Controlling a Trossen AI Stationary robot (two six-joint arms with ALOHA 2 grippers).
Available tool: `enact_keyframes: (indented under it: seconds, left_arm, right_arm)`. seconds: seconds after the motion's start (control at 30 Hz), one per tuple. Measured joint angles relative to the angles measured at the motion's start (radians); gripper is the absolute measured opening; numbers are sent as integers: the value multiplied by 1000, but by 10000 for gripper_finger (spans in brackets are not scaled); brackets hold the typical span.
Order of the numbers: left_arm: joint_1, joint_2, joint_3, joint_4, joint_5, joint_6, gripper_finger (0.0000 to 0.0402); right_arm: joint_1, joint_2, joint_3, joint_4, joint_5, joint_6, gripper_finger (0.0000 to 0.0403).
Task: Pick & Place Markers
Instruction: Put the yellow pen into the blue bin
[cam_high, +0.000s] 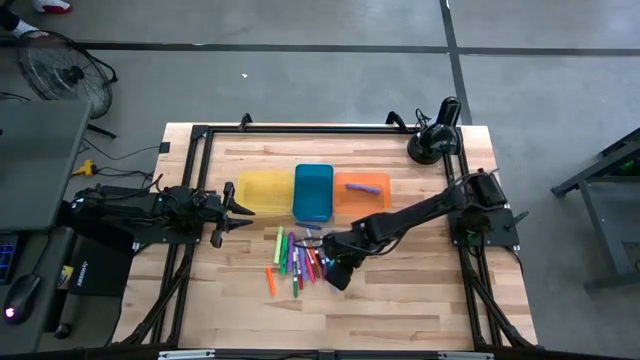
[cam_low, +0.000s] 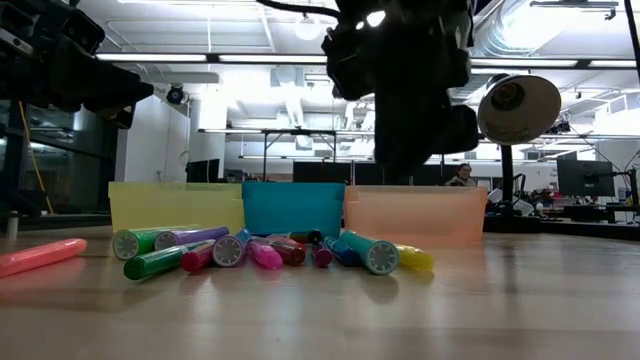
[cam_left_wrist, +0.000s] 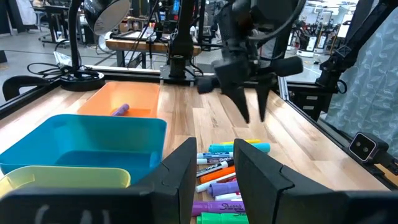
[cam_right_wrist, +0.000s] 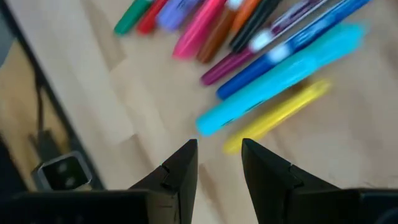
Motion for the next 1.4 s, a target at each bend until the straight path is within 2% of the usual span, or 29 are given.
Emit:
enact_keyframes:
  seconds: [0.1, 0.2, 0.43, 0.83, 1.07, 1.4]
  left_arm:
    - [0, 0, 0, 0, 0, 0, 104]
    - [0, 0, 0, 0, 0, 0, 104]
    - [0, 0, 0, 0, 0, 0, 104]
    - [0, 0, 0, 0, 0, 0, 104]
    - [0, 0, 0, 0, 0, 0, 104]
    - [0, 0, 0, 0, 0, 0, 104]
  right_arm:
    - [-2, 16, 0, 15, -58, -12, 114]
    - [-2, 32, 0, 7, -50, 86, 114]
    - [-3, 57, 5, -25, 111, 239, 114]
    - [0, 189, 319, -475, 329, 311, 114]
    - [20, 253, 369, -507, 296, 408, 114]
    - [43, 256, 368, -520, 296, 470, 114]
